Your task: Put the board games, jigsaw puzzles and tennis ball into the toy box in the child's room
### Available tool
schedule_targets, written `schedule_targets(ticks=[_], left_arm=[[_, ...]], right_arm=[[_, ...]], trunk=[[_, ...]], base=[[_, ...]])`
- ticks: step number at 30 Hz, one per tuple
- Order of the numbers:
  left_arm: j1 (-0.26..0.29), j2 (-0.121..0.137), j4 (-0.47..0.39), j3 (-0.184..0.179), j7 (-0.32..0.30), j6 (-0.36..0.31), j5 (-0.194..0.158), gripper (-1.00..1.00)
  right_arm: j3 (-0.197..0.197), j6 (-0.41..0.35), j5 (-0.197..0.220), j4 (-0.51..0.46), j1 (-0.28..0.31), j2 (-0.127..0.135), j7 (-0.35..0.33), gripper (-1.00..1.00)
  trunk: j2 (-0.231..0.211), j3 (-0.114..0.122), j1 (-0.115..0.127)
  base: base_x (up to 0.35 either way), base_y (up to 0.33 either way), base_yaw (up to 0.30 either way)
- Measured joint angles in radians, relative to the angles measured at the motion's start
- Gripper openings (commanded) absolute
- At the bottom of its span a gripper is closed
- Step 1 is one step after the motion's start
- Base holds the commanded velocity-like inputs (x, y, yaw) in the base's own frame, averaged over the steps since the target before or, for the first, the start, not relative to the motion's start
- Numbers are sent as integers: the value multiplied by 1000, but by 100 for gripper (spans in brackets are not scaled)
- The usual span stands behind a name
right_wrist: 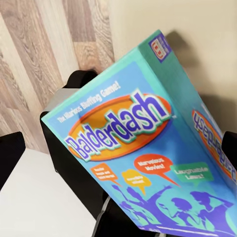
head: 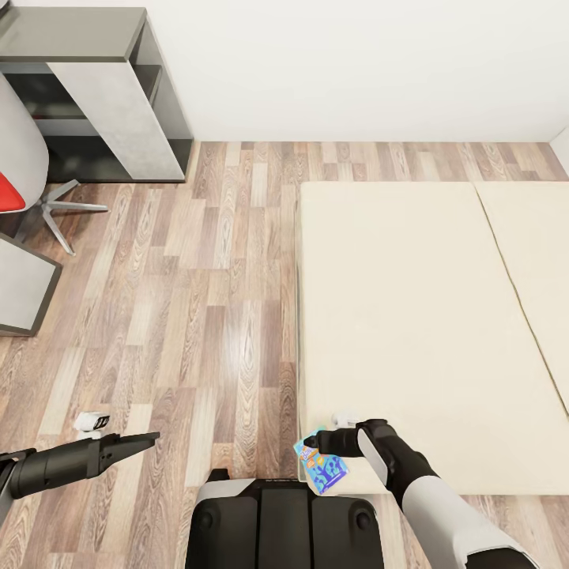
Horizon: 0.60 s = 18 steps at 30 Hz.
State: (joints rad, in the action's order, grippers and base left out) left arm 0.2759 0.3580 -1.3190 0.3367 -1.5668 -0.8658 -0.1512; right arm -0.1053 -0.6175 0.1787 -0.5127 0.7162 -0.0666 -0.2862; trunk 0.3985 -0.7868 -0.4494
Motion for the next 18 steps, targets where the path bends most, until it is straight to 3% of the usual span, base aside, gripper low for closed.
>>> schedule_targets(ticks=[18], left_arm=[[0, 0, 0, -1, 0, 0, 0, 100]], right_arm=[[0, -1, 1, 0, 0, -1, -3, 100]], trunk=[[0, 0, 0]], base=[[0, 0, 0]])
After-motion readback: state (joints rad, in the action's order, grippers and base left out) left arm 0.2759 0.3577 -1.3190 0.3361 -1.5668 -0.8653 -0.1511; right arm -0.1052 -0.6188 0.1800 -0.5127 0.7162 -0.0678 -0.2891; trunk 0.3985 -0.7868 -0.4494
